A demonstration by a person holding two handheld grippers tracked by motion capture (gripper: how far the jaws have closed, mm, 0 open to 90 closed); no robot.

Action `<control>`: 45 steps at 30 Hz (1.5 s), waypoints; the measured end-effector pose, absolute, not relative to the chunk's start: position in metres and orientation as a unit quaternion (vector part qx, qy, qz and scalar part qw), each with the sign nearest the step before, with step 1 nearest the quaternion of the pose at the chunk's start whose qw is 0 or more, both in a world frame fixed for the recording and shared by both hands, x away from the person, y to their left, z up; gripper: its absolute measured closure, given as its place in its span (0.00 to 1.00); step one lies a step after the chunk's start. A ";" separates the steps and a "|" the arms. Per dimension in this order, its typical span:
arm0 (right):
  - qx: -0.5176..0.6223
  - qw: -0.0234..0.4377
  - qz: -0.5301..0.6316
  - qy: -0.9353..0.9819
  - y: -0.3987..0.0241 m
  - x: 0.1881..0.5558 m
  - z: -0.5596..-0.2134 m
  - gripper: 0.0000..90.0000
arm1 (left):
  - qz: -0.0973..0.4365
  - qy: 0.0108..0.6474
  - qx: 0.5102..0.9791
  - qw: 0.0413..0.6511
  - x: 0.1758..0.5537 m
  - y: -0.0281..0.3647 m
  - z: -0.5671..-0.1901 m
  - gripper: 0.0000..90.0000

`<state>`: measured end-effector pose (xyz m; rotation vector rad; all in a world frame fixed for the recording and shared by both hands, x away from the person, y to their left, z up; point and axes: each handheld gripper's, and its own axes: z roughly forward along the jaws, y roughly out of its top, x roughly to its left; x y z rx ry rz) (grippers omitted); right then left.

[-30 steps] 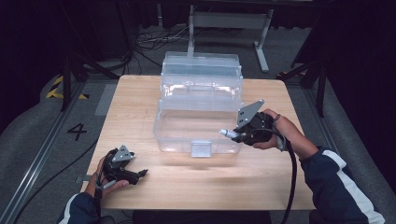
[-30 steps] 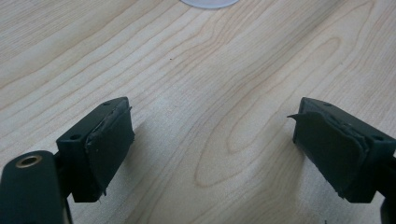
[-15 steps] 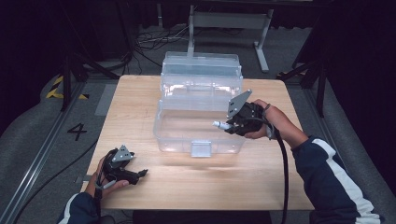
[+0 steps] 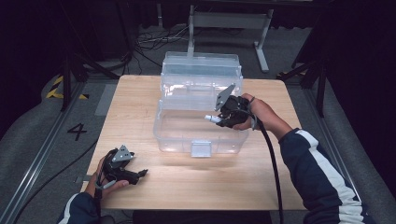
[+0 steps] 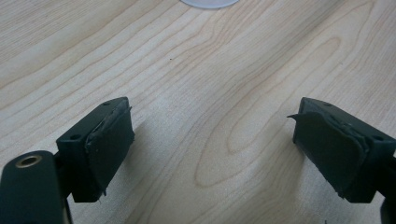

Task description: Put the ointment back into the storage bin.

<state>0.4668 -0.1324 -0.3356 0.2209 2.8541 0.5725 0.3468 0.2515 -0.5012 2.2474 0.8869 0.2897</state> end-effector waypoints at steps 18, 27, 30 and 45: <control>0.076 0.083 0.160 0.981 -0.117 0.485 -0.354 0.79 | 0.112 0.340 0.867 0.346 0.347 0.252 -0.501 0.14; 0.074 0.064 0.111 0.989 -0.113 0.493 -0.374 0.79 | 0.111 0.341 0.867 0.347 0.348 0.251 -0.501 0.14; 0.073 0.055 0.104 0.990 -0.113 0.495 -0.377 0.79 | 0.111 0.341 0.867 0.347 0.348 0.251 -0.501 0.14; 0.072 0.027 0.081 0.994 -0.118 0.500 -0.401 0.79 | 0.111 0.341 0.867 0.347 0.347 0.251 -0.501 0.14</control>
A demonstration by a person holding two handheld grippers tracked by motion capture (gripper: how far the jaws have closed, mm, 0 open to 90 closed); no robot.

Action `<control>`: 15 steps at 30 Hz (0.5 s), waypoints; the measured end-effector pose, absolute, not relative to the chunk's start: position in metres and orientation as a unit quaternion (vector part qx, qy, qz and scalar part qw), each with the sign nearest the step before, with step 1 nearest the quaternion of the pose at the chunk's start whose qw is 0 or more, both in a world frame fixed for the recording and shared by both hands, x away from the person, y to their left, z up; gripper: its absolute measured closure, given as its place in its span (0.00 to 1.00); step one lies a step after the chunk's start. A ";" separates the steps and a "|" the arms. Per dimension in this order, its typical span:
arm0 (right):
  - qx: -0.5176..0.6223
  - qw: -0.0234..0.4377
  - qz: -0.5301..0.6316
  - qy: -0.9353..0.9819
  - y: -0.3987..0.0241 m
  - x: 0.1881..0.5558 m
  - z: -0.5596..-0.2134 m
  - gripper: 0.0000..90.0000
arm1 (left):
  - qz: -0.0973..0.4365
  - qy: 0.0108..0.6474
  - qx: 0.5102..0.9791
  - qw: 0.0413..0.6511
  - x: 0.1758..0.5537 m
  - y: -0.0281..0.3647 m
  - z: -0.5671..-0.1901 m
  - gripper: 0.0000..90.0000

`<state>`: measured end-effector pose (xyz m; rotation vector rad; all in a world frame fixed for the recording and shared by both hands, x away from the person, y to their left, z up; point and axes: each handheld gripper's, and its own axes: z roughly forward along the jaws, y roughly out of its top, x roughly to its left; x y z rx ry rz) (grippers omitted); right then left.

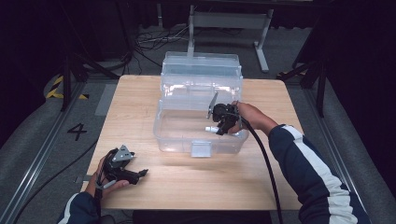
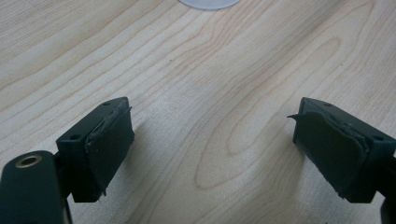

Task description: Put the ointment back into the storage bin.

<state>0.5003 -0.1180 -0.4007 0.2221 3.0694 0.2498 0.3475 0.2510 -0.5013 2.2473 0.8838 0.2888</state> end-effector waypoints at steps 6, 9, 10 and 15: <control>0.075 0.012 0.075 0.994 -0.117 0.500 -0.406 0.79 | 0.111 0.341 0.867 0.347 0.348 0.251 -0.501 0.14; 0.069 0.008 0.066 0.995 -0.114 0.500 -0.412 0.79 | 0.111 0.341 0.867 0.347 0.348 0.251 -0.501 0.14; 0.065 0.006 0.061 0.996 -0.113 0.500 -0.413 0.79 | 0.111 0.341 0.867 0.347 0.348 0.251 -0.501 0.14; 0.067 -0.007 0.055 0.996 -0.111 0.500 -0.419 0.79 | 0.111 0.340 0.867 0.347 0.348 0.251 -0.501 0.14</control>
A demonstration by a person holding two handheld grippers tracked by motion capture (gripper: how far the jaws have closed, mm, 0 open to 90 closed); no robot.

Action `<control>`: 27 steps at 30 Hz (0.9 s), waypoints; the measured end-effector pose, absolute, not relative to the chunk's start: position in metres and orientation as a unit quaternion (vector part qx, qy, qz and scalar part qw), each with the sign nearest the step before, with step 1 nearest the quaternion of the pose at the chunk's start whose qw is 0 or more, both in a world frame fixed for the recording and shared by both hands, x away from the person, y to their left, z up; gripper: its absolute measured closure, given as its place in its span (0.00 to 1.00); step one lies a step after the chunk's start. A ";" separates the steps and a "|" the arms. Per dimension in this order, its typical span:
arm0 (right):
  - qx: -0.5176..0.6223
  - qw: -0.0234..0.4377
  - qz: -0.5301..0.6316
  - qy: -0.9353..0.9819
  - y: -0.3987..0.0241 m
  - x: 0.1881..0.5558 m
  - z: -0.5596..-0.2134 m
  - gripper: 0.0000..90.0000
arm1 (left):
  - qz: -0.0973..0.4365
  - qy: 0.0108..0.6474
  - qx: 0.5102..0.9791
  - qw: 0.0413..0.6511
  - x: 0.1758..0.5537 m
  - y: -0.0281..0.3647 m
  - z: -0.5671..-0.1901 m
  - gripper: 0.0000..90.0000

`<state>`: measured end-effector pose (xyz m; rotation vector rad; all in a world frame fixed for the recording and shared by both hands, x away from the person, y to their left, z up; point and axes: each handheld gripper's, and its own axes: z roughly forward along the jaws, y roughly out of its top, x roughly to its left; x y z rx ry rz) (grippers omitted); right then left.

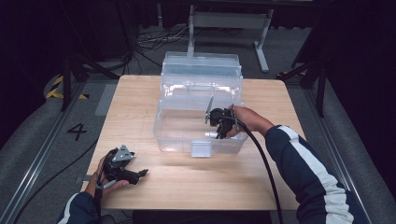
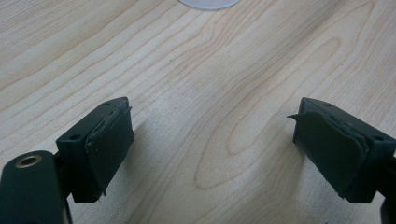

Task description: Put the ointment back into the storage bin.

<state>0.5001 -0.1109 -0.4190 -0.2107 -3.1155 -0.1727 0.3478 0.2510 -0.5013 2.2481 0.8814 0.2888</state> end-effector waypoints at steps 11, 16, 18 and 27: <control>-0.062 0.010 -0.057 -0.996 -0.112 0.498 -0.421 0.79 | 0.110 0.339 0.867 0.348 0.348 0.251 -0.501 0.14; -0.068 0.014 -0.076 -0.995 -0.117 0.499 -0.417 0.80 | 0.112 0.340 0.867 0.347 0.348 0.251 -0.501 0.14; -0.071 0.013 -0.080 -0.994 -0.119 0.499 -0.417 0.80 | 0.111 0.340 0.867 0.348 0.348 0.251 -0.501 0.14; -0.080 0.011 -0.106 -0.991 -0.127 0.497 -0.409 0.81 | 0.111 0.340 0.867 0.347 0.348 0.251 -0.501 0.14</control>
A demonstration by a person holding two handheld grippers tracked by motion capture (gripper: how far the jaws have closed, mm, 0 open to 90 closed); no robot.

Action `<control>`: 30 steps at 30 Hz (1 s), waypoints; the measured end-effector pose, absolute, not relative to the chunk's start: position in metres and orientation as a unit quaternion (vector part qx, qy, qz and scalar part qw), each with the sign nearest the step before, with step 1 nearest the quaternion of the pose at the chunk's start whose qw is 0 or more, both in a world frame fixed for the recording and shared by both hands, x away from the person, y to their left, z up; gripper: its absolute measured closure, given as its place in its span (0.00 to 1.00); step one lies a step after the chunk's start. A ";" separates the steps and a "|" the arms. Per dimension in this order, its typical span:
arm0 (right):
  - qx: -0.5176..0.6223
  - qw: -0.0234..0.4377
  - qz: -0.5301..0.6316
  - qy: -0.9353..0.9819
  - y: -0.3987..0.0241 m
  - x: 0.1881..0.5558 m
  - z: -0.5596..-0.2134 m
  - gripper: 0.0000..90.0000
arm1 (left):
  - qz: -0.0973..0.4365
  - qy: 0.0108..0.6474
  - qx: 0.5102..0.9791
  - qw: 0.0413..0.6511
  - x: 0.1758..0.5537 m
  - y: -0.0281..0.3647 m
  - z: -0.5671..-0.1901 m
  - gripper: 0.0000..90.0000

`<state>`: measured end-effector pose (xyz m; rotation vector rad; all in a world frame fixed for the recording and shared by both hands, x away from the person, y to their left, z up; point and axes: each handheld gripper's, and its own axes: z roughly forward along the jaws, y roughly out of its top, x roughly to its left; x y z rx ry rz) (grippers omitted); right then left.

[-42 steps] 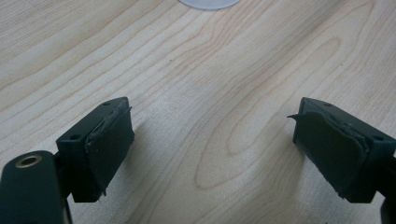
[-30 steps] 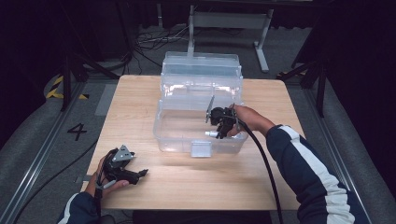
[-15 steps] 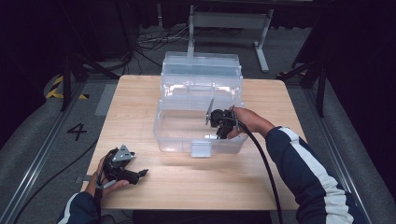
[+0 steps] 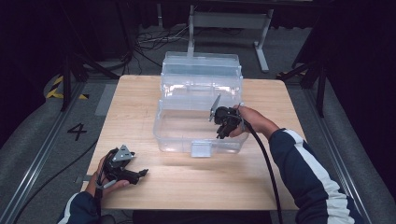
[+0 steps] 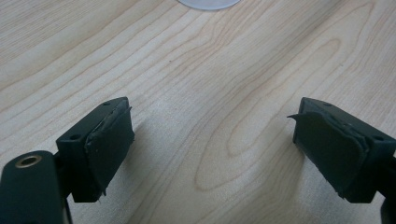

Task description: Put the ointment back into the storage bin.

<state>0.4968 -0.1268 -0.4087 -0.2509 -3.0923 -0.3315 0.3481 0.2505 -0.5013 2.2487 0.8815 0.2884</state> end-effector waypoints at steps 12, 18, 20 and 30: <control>-0.078 -0.004 -0.121 -0.990 -0.131 0.493 -0.402 0.82 | 0.113 0.339 0.867 0.346 0.348 0.250 -0.501 0.14; -0.082 -0.016 -0.134 -0.987 -0.136 0.489 -0.395 0.82 | 0.113 0.340 0.867 0.346 0.348 0.250 -0.501 0.14; -0.082 -0.023 -0.141 -0.986 -0.138 0.489 -0.393 0.82 | 0.114 0.340 0.867 0.346 0.348 0.250 -0.501 0.14; -0.091 -0.041 -0.191 -0.977 -0.155 0.481 -0.380 0.82 | 0.112 0.339 0.868 0.345 0.348 0.250 -0.501 0.14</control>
